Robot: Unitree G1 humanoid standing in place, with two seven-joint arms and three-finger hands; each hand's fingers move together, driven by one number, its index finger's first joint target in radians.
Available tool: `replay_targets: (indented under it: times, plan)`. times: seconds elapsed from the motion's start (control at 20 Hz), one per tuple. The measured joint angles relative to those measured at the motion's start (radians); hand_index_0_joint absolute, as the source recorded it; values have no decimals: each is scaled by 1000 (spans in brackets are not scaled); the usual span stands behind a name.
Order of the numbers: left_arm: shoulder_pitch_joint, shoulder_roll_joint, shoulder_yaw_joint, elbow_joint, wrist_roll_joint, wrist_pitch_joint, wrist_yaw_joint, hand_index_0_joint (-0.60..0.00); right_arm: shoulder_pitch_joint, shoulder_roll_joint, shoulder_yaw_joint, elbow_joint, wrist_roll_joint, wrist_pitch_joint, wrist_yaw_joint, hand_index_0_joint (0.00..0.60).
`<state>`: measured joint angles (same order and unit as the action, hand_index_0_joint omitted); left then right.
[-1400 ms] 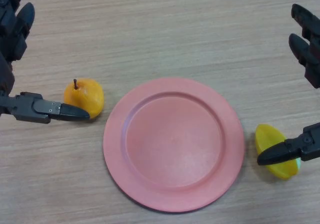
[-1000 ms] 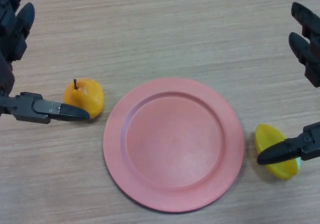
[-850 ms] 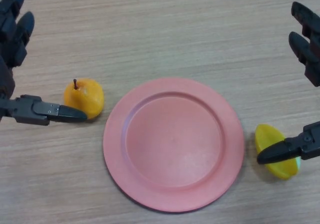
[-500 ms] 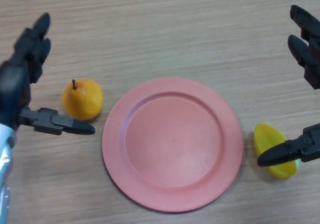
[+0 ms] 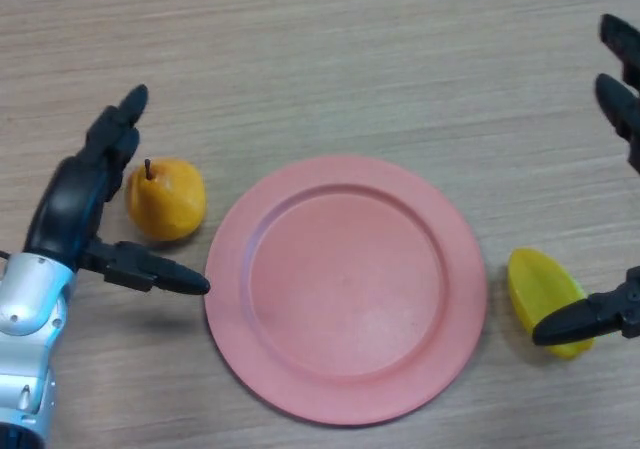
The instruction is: Pick up the yellow pear and place it on the plate
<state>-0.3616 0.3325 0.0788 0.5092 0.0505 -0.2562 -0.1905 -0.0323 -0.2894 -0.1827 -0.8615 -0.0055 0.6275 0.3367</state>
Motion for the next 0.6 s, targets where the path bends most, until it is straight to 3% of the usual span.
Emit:
replay_targets:
  times: [0.15,0.25,0.5,0.6]
  plan:
    - [-52,-8,-8,142,2,-47,5,0,0,0,0,-28,-4,0,0,0]
    - [-89,-19,-9,231,1,-94,63,0,1,2,0,-32,-4,0,0,0]
    - [-159,-42,-21,381,-3,-155,71,0,7,1,-26,-78,-5,18,5,0]
    - [-176,-45,-22,422,-3,-213,72,-198,22,1,-37,-77,-35,21,18,0]
